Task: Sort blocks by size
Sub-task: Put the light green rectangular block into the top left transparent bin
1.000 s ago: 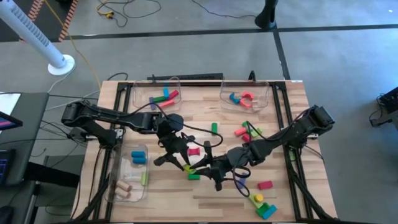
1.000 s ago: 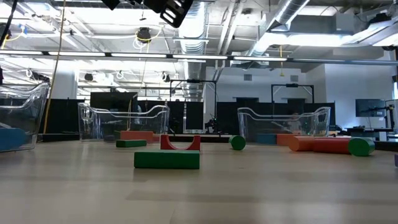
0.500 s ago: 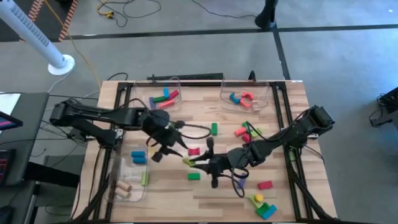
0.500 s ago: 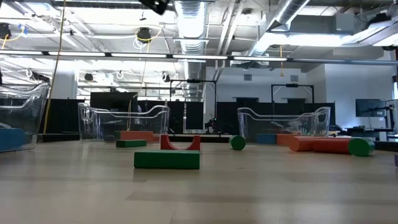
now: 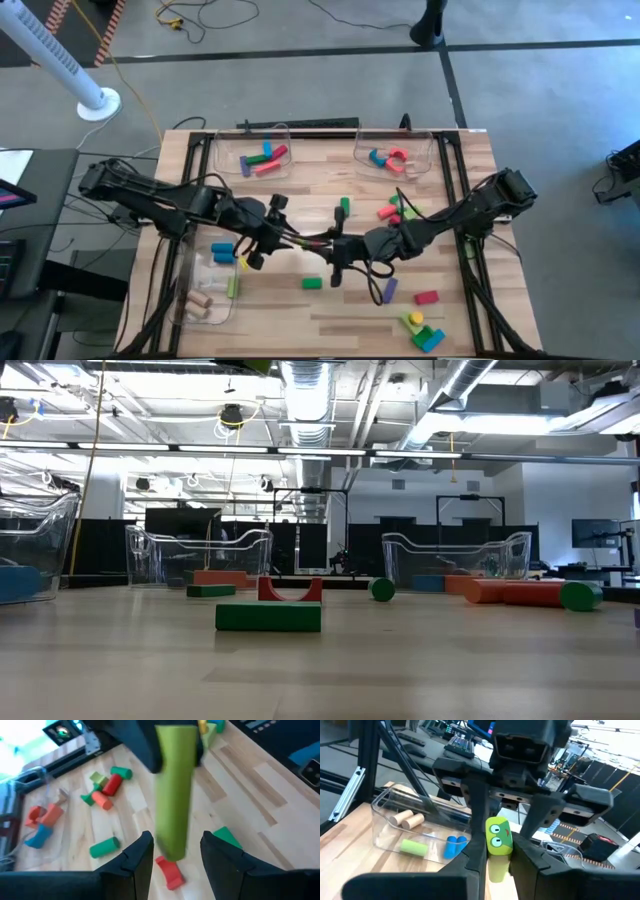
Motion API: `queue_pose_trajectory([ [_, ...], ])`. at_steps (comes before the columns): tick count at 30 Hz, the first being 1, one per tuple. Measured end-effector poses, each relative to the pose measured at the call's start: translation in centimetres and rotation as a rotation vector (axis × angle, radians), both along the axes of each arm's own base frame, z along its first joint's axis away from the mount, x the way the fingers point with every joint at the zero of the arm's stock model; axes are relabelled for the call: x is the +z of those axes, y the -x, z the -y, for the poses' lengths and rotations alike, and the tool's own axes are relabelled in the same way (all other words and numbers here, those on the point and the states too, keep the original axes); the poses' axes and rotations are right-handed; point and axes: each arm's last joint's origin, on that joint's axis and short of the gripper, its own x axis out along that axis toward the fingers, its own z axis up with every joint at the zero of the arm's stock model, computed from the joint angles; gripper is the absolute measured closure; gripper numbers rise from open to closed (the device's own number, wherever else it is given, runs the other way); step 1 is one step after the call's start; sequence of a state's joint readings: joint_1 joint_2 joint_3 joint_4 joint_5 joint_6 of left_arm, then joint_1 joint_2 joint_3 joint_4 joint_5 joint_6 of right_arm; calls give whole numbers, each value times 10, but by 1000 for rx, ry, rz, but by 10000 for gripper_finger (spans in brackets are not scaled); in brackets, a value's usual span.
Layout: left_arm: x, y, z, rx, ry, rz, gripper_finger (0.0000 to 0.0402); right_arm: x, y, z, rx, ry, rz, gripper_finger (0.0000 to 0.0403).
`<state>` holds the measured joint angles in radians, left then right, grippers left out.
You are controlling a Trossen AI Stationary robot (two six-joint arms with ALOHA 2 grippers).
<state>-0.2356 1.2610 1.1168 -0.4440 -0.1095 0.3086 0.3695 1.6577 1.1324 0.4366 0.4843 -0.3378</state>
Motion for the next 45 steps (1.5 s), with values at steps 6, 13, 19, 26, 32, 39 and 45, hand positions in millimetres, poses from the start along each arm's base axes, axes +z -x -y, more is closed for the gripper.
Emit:
queue_pose_trajectory([
  [6,2,-2,-1,37,-5,43,246,1,-1,2,-6,-3,9,315],
  [13,3,-3,0,125,-60,78,249,3,-3,8,-31,-30,31,315],
  [19,5,-3,2,140,-76,108,277,4,-5,14,-57,-37,45,315],
  [26,3,-2,0,183,-112,86,302,7,-5,15,-87,-29,72,315],
  [32,3,-2,-1,206,-126,85,304,7,-5,15,-87,-27,71,315],
  [39,3,-2,-1,214,-129,84,308,7,-5,15,-88,-27,70,314],
  [45,3,-1,-1,220,-145,84,345,6,-4,15,-91,-25,64,314],
])
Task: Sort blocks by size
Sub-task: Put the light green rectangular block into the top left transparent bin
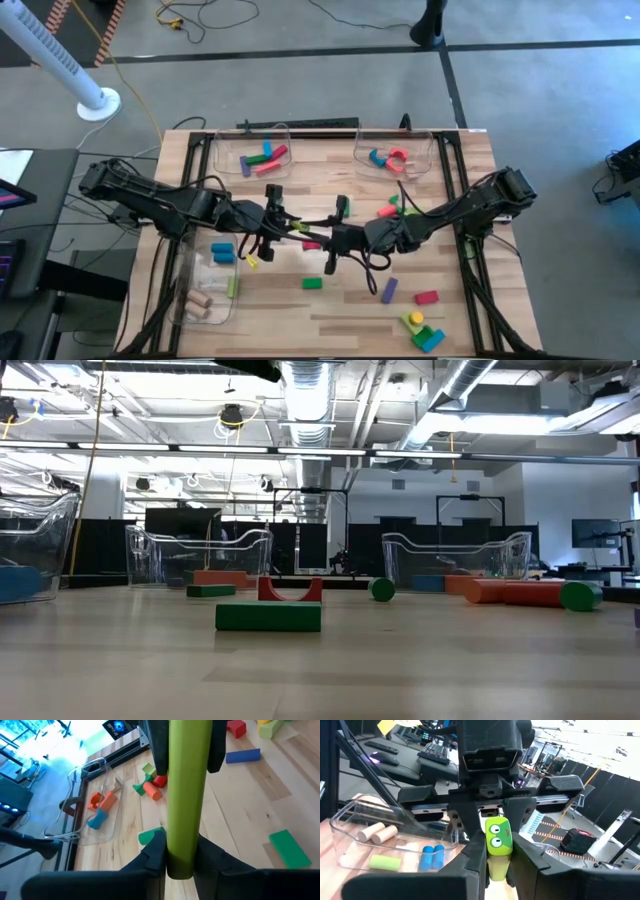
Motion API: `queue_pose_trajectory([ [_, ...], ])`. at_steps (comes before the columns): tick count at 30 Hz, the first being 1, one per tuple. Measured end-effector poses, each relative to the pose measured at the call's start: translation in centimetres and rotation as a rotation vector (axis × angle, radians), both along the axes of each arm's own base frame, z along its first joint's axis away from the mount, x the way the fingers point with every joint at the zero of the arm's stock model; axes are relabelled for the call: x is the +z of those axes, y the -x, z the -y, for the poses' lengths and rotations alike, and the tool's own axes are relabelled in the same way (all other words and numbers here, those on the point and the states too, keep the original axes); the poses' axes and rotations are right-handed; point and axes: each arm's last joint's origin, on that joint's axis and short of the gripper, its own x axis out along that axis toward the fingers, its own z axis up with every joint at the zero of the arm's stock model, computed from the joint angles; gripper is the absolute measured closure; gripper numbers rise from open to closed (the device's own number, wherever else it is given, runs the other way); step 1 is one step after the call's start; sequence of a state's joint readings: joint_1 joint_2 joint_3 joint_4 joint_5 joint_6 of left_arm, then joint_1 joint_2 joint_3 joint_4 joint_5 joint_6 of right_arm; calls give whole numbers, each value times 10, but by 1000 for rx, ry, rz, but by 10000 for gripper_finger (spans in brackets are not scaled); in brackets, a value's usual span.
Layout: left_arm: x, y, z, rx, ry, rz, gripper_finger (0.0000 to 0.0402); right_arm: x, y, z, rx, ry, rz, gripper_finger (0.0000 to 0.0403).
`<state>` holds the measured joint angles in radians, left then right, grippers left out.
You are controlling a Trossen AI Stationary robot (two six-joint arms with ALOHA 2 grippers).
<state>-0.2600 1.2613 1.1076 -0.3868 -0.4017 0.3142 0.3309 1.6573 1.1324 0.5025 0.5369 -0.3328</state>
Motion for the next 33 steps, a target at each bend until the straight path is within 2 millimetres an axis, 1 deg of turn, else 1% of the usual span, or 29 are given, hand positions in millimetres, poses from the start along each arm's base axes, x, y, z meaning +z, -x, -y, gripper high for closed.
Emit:
queue_pose_trajectory([
  [9,-1,0,0,0,-10,-12,350,-2,0,0,0,-2,-16,314],
  [12,-2,1,0,3,-16,-27,350,-3,0,0,-8,-8,-26,307],
  [18,-5,4,-3,33,-46,-64,350,-6,1,1,-87,-8,-50,257],
  [22,-8,6,-5,62,-73,-104,350,-8,2,2,-102,-15,-70,225],
  [28,-12,9,-16,118,-94,-161,350,-14,3,4,-180,-27,-111,200],
  [33,-12,16,-36,208,-95,-214,350,-21,5,5,-194,-59,-170,200],
])
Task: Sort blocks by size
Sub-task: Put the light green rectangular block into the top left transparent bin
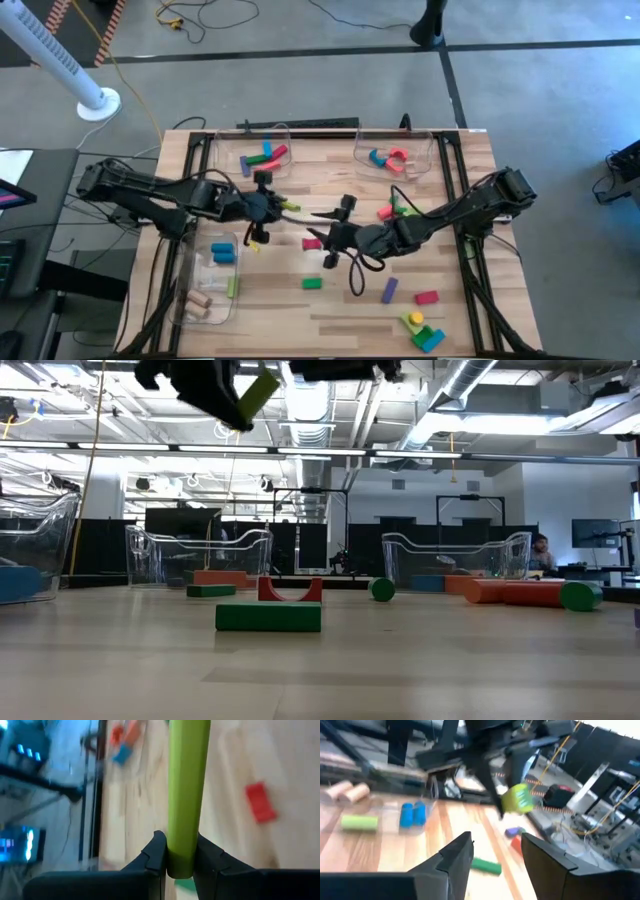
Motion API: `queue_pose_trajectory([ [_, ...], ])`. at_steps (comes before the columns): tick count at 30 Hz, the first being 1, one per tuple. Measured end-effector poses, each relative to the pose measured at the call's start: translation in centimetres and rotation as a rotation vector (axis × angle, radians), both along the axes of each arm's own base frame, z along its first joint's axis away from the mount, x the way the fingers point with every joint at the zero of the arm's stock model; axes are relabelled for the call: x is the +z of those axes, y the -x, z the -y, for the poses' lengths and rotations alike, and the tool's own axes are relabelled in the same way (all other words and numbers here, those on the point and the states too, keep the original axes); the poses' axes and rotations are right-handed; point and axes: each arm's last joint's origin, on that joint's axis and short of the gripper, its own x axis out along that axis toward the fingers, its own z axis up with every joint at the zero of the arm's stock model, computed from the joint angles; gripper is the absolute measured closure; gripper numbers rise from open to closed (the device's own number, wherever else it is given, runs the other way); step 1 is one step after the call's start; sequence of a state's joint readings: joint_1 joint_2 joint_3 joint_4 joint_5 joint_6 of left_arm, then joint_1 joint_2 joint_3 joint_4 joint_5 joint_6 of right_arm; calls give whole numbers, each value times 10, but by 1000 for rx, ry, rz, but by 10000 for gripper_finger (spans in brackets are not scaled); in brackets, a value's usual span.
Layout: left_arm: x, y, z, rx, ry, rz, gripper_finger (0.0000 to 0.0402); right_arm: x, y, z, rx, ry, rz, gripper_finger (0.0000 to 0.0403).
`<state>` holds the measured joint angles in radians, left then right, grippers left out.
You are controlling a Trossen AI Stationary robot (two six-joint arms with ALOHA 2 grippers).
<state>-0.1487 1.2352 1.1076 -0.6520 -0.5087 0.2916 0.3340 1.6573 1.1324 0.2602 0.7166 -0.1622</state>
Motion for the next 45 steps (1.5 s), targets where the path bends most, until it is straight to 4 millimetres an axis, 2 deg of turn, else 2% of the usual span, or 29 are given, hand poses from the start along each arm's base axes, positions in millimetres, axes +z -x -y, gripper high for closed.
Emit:
queue_pose_trajectory([
  [5,3,12,-29,114,1,-43,350,-10,3,1,-21,-42,-76,204],
  [16,0,37,-115,348,107,-112,350,-20,11,-7,-19,-74,-158,205],
  [22,-11,52,-162,438,197,-146,350,-23,14,-13,-14,-92,-179,205],
  [28,-31,67,-204,522,277,-214,350,-26,16,-12,-31,-120,-201,205],
  [37,-68,76,-246,600,414,-300,338,-27,19,-19,-17,-127,-207,205],
  [45,-90,74,-257,625,492,-376,335,-28,22,-26,-3,-137,-210,205],
])
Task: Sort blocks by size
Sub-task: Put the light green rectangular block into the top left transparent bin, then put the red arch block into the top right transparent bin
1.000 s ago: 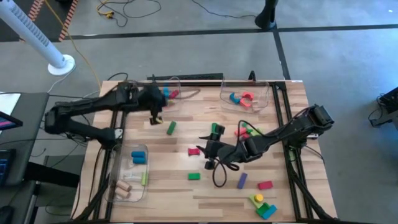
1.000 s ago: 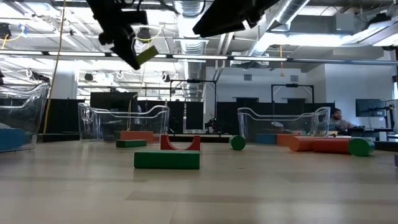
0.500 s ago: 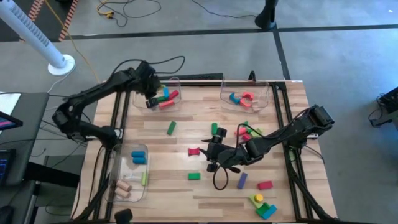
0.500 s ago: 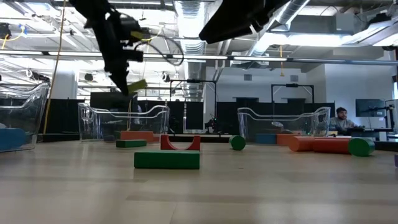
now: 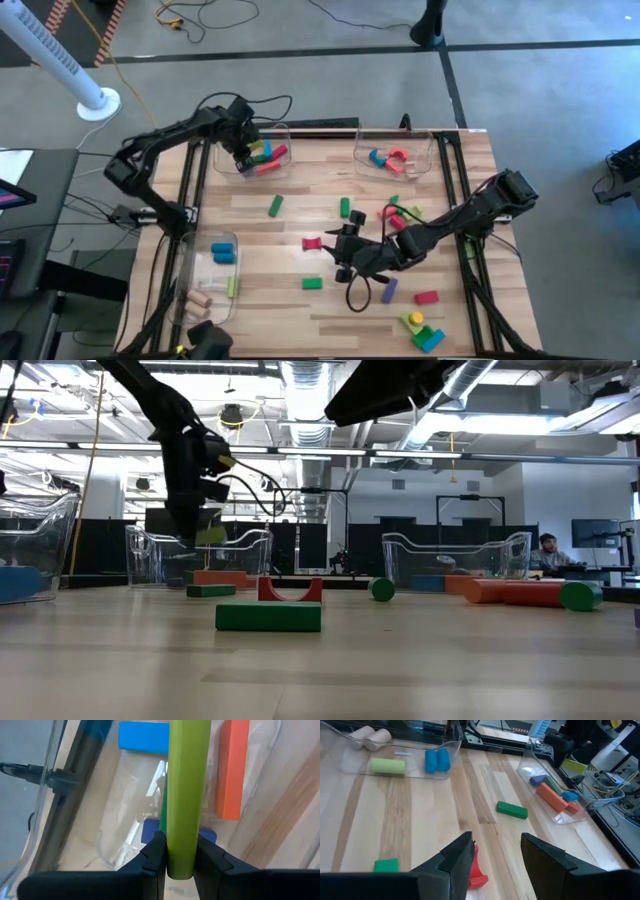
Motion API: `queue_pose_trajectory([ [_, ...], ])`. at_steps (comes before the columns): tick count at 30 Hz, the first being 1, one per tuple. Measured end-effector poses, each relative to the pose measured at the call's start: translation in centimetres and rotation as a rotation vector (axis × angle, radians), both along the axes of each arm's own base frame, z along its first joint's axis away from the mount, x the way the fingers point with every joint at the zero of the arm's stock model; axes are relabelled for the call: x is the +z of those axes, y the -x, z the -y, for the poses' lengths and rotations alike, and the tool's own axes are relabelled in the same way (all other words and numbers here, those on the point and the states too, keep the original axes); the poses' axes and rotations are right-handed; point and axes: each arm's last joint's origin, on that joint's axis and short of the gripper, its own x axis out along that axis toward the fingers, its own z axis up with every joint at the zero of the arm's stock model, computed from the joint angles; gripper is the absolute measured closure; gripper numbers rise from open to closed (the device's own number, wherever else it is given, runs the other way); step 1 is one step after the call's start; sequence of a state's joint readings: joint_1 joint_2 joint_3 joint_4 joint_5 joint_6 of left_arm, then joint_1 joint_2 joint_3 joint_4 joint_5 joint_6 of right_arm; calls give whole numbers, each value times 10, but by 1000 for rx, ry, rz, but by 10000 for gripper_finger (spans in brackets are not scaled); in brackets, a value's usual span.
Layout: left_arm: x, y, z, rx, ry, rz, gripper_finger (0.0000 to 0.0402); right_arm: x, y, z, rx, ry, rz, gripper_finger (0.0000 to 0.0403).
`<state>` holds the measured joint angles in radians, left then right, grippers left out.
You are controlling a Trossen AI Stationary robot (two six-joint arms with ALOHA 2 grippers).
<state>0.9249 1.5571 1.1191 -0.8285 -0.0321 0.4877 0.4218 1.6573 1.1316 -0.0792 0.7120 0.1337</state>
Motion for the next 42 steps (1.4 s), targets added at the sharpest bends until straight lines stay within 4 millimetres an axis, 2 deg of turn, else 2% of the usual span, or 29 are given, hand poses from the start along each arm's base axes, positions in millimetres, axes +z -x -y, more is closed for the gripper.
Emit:
queue_pose_trajectory([
  [16,1,1,-2,31,-42,-30,262,-2,3,-4,-8,-23,-13,205],
  [24,26,7,6,42,-137,39,253,-2,3,-3,-11,-22,-12,205],
  [33,70,20,35,27,-212,218,253,-2,3,-3,-10,-19,-13,205],
  [42,101,18,84,-96,-199,394,253,-4,4,-3,-10,-12,-30,205],
])
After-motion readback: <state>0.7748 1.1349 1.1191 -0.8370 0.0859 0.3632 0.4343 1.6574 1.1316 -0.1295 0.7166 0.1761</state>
